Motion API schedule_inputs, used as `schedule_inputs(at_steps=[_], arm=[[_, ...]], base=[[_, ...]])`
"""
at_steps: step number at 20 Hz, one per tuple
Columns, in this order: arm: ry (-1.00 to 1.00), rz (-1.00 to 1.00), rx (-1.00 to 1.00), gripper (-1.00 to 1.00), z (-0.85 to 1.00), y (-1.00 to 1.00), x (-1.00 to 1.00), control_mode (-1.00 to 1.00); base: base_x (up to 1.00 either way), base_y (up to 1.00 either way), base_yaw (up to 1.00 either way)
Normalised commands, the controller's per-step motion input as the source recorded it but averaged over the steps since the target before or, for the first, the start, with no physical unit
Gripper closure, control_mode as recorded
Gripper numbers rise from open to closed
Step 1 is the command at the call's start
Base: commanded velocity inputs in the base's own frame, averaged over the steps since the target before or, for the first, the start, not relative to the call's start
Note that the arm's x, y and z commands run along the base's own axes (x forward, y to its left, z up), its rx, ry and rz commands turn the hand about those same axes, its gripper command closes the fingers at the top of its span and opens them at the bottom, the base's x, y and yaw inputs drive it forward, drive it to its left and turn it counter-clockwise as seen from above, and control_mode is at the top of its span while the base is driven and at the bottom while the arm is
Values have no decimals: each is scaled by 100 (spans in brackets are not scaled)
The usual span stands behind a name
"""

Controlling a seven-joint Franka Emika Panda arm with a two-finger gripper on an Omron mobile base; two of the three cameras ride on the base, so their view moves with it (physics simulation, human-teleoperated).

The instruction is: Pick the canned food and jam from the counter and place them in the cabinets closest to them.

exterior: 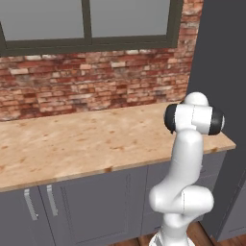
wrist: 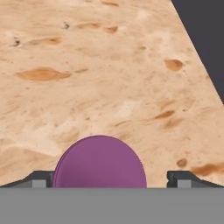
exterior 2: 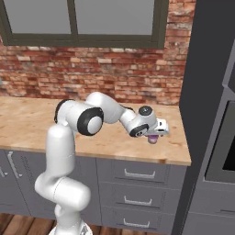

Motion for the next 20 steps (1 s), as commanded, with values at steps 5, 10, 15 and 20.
schedule_inputs(at_steps=[5, 10, 15, 20], arm=[[0, 0, 0, -100, -2, 0, 3, -100], [6, 0, 0, -100, -20, 5, 0, -100], [11, 0, 0, -100, -39, 7, 0, -100], [6, 0, 0, 100, -23, 7, 0, -100]], base=[[0, 0, 0], [0, 0, 0], [0, 0, 0], [0, 0, 0]])
